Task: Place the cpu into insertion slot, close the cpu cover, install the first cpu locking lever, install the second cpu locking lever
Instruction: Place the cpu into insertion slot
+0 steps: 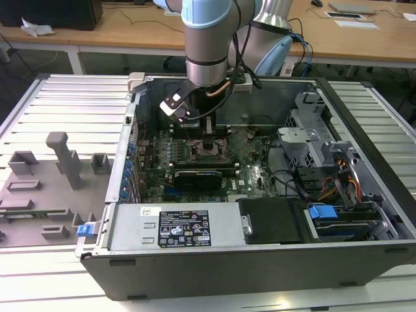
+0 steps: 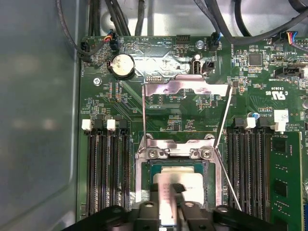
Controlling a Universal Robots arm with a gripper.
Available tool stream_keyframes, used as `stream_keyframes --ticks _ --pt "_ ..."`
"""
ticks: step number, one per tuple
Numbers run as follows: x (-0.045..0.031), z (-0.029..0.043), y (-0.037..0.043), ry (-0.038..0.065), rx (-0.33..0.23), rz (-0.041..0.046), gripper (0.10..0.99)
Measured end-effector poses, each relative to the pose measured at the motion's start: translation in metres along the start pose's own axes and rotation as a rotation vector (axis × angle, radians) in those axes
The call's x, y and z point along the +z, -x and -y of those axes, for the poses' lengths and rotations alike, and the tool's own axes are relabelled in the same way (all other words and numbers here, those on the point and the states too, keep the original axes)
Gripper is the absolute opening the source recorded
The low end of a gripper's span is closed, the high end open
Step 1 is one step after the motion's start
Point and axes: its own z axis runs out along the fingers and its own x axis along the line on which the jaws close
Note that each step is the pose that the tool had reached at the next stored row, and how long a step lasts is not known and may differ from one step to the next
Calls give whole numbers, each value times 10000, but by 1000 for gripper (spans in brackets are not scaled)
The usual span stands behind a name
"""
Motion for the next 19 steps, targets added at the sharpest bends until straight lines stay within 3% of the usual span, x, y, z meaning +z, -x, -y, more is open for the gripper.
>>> stream_keyframes --ticks 2,5,12,15,19 --pt "1 0 0 0 0 1 373" --pt "3 0 0 1 -9 104 373" --pt "13 1 0 -9 -24 250 373" --pt "8 1 0 -11 -25 261 373" --pt "-56 -4 0 -11 -25 261 373"
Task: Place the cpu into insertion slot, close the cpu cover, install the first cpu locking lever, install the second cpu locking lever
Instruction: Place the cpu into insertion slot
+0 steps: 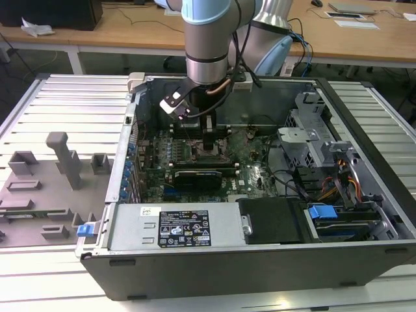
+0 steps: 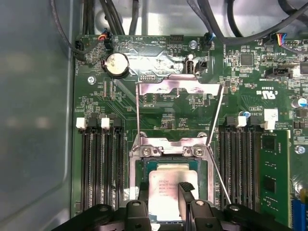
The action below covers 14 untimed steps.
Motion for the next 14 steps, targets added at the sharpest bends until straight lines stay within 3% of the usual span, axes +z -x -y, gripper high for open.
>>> stream_keyframes --ticks 6,8,9,14 --pt "-5 -1 0 0 0 -1 361" --pt "-6 -1 0 0 -1 -1 231" --pt "-7 -1 0 0 0 -1 110" --pt "-9 -1 0 0 0 0 106"
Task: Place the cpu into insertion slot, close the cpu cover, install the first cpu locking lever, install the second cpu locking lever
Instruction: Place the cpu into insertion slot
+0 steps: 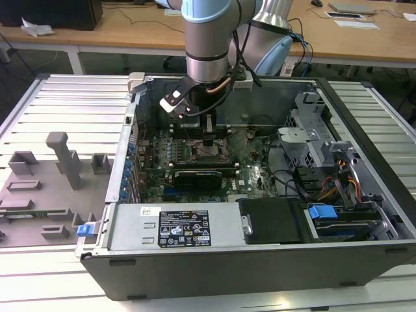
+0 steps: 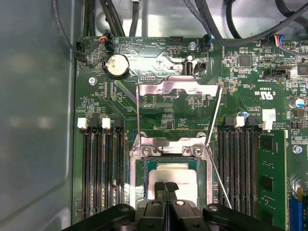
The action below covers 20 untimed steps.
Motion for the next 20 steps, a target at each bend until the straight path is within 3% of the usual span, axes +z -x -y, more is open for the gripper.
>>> stream_keyframes --ticks 5,14,18,20 --pt "32 2 55 0 10 -6 106" --pt "103 9 66 -7 10 2 106" --pt "103 8 65 -3 12 -4 106" --pt "51 3 66 -1 11 3 106"
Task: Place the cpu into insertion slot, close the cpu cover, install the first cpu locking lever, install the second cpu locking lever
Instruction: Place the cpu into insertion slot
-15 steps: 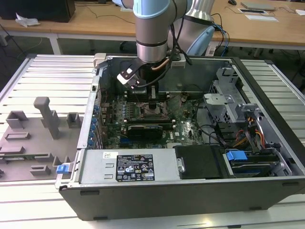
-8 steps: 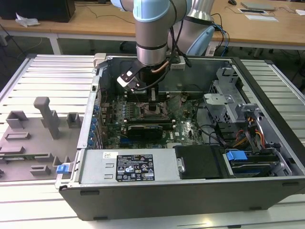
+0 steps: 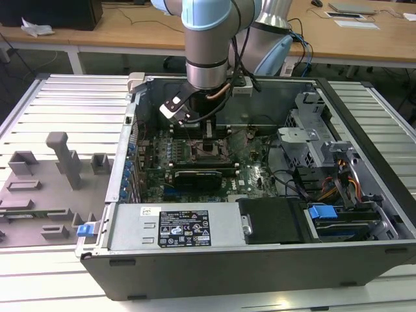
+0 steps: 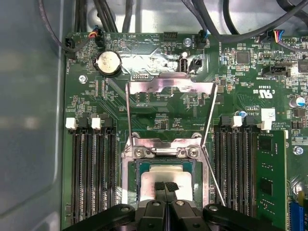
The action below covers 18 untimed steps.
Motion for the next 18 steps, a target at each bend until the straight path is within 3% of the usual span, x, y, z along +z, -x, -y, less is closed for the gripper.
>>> stream_keyframes --ticks 1,5,8,11,18 --pt "-82 -6 3 -1 0 15 106" --pt "-250 -20 7 -1 -4 46 106" --pt "-445 -35 12 -1 -6 84 106" --pt "-516 -41 14 -1 -10 117 106" --pt "-523 -41 14 -1 -9 117 106"
